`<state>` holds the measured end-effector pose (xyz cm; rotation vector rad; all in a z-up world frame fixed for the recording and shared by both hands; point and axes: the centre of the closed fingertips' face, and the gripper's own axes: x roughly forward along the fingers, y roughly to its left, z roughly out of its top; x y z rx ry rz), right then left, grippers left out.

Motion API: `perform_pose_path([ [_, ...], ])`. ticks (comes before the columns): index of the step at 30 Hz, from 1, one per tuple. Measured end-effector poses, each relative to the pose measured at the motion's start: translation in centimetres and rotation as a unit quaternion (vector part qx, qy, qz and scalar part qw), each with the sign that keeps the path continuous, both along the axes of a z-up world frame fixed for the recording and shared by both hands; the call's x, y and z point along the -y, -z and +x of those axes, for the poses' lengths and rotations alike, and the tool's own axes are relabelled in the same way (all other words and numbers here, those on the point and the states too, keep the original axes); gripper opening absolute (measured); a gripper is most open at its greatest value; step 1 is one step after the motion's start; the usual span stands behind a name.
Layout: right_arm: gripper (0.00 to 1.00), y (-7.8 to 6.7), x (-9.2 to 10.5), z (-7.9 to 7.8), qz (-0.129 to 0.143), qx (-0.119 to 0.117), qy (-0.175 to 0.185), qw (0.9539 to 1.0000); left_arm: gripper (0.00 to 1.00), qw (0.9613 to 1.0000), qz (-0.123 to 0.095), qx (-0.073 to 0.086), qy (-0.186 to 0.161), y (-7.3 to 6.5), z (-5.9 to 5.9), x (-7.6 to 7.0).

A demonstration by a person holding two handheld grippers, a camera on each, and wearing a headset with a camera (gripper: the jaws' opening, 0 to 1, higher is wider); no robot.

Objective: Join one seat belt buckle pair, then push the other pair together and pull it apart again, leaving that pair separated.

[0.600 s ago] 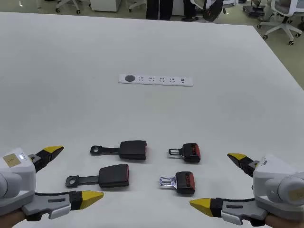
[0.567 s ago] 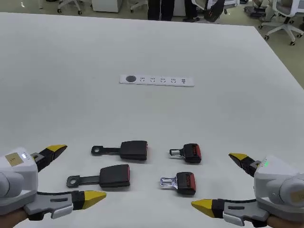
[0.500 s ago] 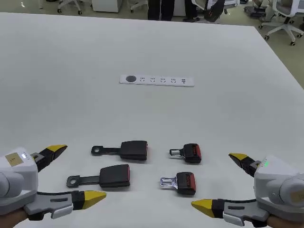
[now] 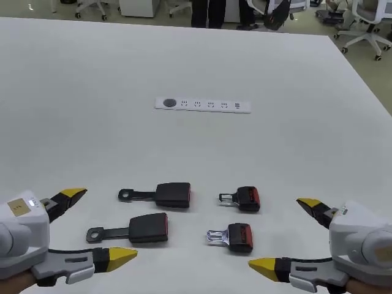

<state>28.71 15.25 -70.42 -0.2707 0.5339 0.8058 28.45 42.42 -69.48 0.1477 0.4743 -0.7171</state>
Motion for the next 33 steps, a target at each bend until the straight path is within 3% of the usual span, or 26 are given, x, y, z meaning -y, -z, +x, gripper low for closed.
perform_pose_path([
  [33, 0.99, 0.1, 1.2, 0.8, -0.022, -0.005, -0.01, 0.9997, 1.0, 0.9997, 0.017, -0.002, 0.018, -0.4, 0.4, 0.2],
])
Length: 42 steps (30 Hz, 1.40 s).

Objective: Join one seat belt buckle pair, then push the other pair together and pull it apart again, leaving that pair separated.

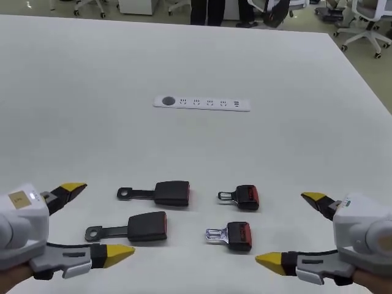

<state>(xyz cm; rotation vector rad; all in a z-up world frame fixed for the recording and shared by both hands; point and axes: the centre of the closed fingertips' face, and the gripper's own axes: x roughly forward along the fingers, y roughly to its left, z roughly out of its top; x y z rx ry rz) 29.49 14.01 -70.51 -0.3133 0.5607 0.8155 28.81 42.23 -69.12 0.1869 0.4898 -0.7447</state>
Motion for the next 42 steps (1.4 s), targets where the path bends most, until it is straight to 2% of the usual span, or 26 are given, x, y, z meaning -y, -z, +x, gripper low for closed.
perform_pose_path([
  [10, 0.99, 0.1, -0.1, 0.2, -0.01, -0.005, -0.015, 0.9998, 1.0, 0.9998, 0.011, -0.004, 0.013, 0.3, 0.5, -0.6],
  [20, 0.99, 0.2, 0.2, 0.8, -0.033, -0.01, -0.047, 0.9983, 0.97, 0.9983, 0.034, -0.015, 0.045, 0.3, 0.7, 0.5],
  [25, 0.97, 0.5, 0.2, 1.0, -0.051, -0.013, -0.074, 0.9959, 0.95, 0.9966, 0.044, -0.023, 0.065, 0.2, 0.8, 1.4],
  [29, 0.94, 0.8, -0.1, 1.0, -0.063, -0.014, -0.097, 0.9932, 0.91, 0.9938, 0.058, -0.03, 0.089, 0.7, 0.9, 1.9],
  [34, 0.89, 1.5, -0.5, 0.8, -0.083, -0.017, -0.134, 0.9873, 0.85, 0.9886, 0.081, -0.042, 0.12, 1.4, 0.7, 2.5],
  [42, 0.76, 2.5, -1.2, 0.3, -0.101, -0.03, -0.178, 0.9785, 0.74, 0.9771, 0.112, -0.056, 0.172, 2.3, 0.4, 3.6],
])
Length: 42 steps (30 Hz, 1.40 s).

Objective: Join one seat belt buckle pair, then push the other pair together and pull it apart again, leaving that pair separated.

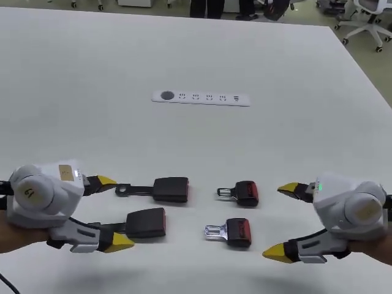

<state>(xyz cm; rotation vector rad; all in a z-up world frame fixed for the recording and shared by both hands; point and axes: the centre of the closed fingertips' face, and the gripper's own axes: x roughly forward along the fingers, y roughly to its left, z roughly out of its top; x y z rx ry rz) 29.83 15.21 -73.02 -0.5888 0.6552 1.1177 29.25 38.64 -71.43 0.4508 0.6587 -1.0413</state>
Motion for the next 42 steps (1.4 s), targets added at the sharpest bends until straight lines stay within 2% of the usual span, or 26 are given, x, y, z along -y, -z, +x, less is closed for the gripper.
perform_pose_path([
  [7, 0.65, 0.9, -0.8, -0.2, -0.014, -0.006, -0.04, 0.9991, 0.66, 0.9992, 0.021, -0.015, 0.031, 0.9, -0.2, 0.5],
  [15, 0.56, 1.8, -2.1, -0.6, -0.024, -0.01, -0.077, 0.9967, 0.55, 0.9961, 0.052, -0.029, 0.065, 2.3, -0.4, 1.0],
  [19, 0.52, 2.2, -2.5, -0.6, -0.027, -0.013, -0.085, 0.9959, 0.52, 0.9948, 0.062, -0.037, 0.072, 2.9, -0.2, 1.1],
  [21, 0.5, 2.2, -2.8, -0.7, -0.028, -0.015, -0.087, 0.9957, 0.5, 0.9941, 0.066, -0.046, 0.073, 3.2, -0.2, 1.2],
  [25, 0.47, 2.9, -3.2, -0.8, -0.03, -0.021, -0.091, 0.9951, 0.45, 0.9925, 0.077, -0.051, 0.08, 3.9, 0.0, 1.3],
  [28, 0.45, 3.0, -3.5, -0.9, -0.033, -0.025, -0.093, 0.9948, 0.41, 0.991, 0.084, -0.062, 0.083, 4.3, 0.0, 1.4],
  [32, 0.42, 3.5, -3.7, -0.8, -0.035, -0.026, -0.094, 0.9946, 0.37, 0.9887, 0.098, -0.066, 0.092, 5.0, 0.1, 1.2],
  [33, 0.42, 3.5, -3.9, -0.8, -0.035, -0.025, -0.095, 0.9946, 0.36, 0.9882, 0.102, -0.063, 0.094, 5.4, 0.3, 1.1],
  [38, 0.35, 4.4, -3.8, -0.6, -0.049, -0.018, -0.106, 0.993, 0.34, 0.9861, 0.113, -0.059, 0.107, 5.3, 0.4, 1.1],
  [42, 0.32, 4.2, -3.9, -0.8, -0.053, -0.017, -0.111, 0.9923, 0.33, 0.9842, 0.121, -0.053, 0.118, 5.3, 0.3, 1.1],
])
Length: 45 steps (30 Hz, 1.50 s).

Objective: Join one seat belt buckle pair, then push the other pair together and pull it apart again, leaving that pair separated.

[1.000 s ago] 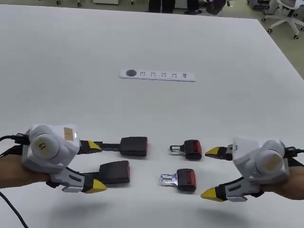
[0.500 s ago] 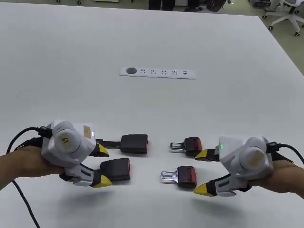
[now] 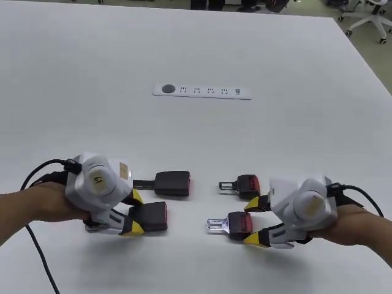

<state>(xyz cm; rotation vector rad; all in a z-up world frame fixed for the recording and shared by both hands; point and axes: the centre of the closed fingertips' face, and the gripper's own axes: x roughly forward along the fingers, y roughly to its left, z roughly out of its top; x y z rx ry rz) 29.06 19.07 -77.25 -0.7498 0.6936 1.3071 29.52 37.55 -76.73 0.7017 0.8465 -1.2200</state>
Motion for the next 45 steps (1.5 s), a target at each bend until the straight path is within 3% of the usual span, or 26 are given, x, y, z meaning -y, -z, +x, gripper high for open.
perform_pose_path([
  [11, 0.31, 0.1, 0.0, -0.2, -0.004, 0.001, -0.003, 1.0, 0.33, 0.9995, 0.004, 0.0, 0.031, 0.0, -0.4, 0.3],
  [32, 0.3, 0.2, -1.4, 0.1, -0.002, -0.005, 0.001, 1.0, 0.33, 0.9959, 0.036, -0.003, 0.084, 1.0, -0.2, -0.1],
  [45, 0.3, 0.1, -2.8, 0.1, 0.0, -0.008, 0.0, 1.0, 0.33, 0.9952, 0.044, -0.003, 0.087, 1.3, -0.2, -0.2],
])
